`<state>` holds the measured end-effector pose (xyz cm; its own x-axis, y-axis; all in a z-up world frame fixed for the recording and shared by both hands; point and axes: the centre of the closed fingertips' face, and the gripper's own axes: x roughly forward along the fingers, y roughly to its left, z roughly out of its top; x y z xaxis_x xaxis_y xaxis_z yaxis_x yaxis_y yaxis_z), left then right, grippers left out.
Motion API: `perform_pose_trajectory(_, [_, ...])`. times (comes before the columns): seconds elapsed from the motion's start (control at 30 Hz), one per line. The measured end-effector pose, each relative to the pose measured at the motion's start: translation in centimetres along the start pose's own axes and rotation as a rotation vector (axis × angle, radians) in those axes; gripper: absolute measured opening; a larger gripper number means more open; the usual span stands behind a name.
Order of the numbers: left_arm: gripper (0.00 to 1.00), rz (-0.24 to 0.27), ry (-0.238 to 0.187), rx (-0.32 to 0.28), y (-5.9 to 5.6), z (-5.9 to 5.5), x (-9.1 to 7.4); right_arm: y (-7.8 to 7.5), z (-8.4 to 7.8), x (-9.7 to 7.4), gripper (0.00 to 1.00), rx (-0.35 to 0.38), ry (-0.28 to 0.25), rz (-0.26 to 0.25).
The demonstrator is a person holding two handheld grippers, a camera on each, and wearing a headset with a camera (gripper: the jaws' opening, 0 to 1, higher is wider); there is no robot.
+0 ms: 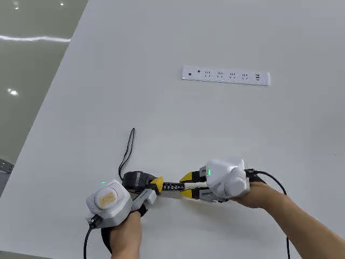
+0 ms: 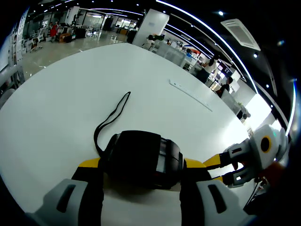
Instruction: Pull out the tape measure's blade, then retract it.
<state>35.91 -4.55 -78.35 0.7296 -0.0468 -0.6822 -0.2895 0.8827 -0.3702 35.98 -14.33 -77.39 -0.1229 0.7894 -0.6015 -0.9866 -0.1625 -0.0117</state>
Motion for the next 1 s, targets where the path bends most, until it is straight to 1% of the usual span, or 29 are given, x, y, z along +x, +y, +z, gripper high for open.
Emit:
perform_pose_trajectory(0.23, [0.63,-0.001,0.003,-0.002,0.0,0.0,0.0,0.0,0.2,0.4,0.13,-0.003,0.0,0.004])
perform_pose_trajectory(1.0, [0.63,-0.006,0.006,-0.005,0.1,0.0,0.0,0.0,0.7,1.2,0.13,-0.003,0.0,0.009])
